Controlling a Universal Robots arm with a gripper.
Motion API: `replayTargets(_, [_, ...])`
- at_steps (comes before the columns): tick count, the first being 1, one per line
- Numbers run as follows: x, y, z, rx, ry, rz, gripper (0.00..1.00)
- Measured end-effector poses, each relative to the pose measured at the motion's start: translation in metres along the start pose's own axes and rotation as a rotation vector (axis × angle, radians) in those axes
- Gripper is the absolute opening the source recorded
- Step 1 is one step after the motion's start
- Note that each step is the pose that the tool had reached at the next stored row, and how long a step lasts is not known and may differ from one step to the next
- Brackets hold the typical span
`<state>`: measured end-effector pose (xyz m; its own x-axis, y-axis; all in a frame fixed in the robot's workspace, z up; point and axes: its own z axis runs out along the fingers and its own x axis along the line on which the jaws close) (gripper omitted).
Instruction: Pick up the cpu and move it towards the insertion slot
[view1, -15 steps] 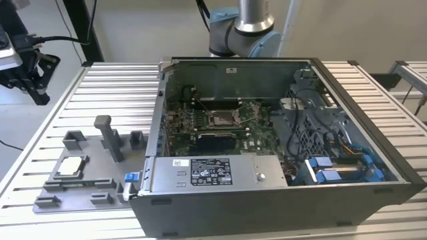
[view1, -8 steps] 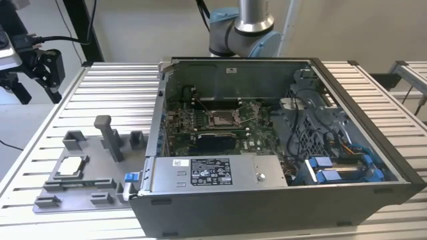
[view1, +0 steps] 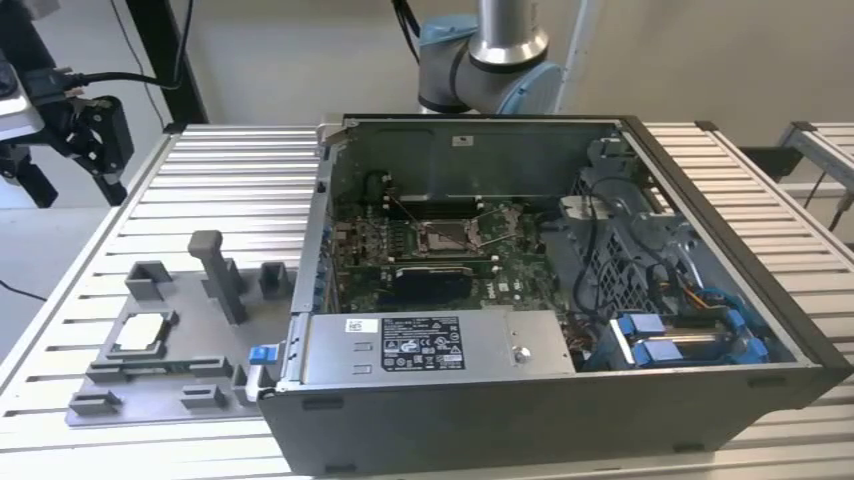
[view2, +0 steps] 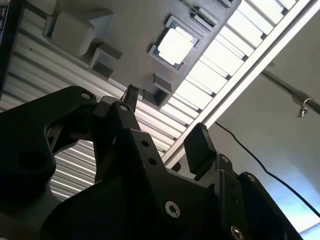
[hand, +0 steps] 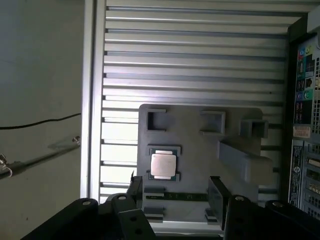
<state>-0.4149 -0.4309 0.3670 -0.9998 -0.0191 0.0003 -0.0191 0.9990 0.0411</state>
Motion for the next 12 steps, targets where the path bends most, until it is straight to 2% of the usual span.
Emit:
replayTargets(6, [0.0001,-0.0001,0.0009,0.0,0.0,0.0,1.0])
replayTargets(12, [0.0002,-0.0004,0.0093,0.0,-0.0001,0.0,1.0])
